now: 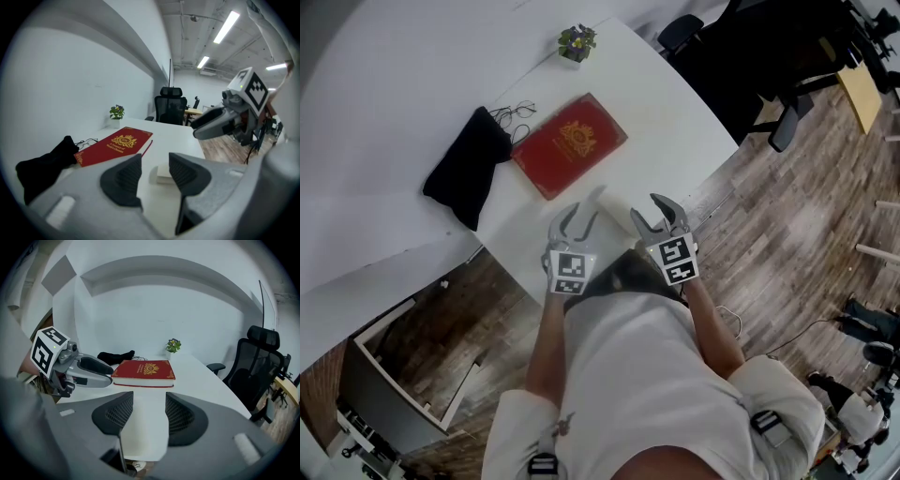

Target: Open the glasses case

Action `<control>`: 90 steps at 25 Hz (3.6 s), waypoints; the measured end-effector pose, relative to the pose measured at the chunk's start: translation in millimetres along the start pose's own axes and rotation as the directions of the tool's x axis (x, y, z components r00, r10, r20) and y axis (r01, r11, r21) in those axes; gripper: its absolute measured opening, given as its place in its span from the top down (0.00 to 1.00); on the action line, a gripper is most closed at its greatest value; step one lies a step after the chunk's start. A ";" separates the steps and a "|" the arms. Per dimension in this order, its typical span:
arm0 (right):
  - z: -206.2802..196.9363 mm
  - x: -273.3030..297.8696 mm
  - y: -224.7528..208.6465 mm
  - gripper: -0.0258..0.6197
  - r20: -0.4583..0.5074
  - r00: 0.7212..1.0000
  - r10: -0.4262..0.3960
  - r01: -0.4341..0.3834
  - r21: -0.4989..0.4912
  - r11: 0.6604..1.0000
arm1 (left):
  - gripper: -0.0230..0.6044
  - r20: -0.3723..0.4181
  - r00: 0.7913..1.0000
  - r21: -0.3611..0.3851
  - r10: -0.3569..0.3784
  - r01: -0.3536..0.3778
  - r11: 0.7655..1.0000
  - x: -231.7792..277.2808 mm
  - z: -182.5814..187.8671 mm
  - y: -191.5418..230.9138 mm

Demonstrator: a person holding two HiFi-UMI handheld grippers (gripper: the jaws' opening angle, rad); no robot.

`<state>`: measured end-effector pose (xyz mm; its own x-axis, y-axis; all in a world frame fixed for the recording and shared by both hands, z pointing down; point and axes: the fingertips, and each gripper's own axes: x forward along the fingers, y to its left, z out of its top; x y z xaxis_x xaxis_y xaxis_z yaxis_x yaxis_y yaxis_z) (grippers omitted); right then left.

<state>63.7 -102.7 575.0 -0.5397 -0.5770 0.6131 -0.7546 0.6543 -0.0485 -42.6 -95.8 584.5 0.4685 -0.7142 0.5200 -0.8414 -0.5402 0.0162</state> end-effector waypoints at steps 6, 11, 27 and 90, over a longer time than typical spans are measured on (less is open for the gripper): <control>-10.5 10.4 5.2 0.64 -0.031 0.999 0.023 -0.023 -0.002 1.000 | 0.68 -0.024 1.000 -0.007 -0.015 0.015 1.000 9.5 -9.6 -1.5; -21.0 17.0 6.8 0.64 -0.058 0.998 0.035 -0.035 -0.001 0.999 | 0.67 -0.051 0.998 -0.016 -0.026 0.025 1.000 16.8 -19.8 -1.6; -47.9 33.2 12.6 0.64 -0.133 0.989 0.065 -0.067 -0.013 0.998 | 0.68 -0.118 0.991 -0.036 -0.060 0.056 0.998 33.5 -45.2 0.3; -115.3 72.8 38.5 0.44 -0.357 0.931 0.073 -0.130 -0.137 0.982 | 0.67 -0.283 0.951 -0.079 -0.124 0.106 0.991 70.2 -101.4 -8.7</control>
<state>38.4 -63.1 708.7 -0.4245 -0.3146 0.8490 -0.6199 0.7845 -0.0193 -29.7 -96.1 707.5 0.4738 -0.4866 0.7340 -0.8056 -0.5761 0.1382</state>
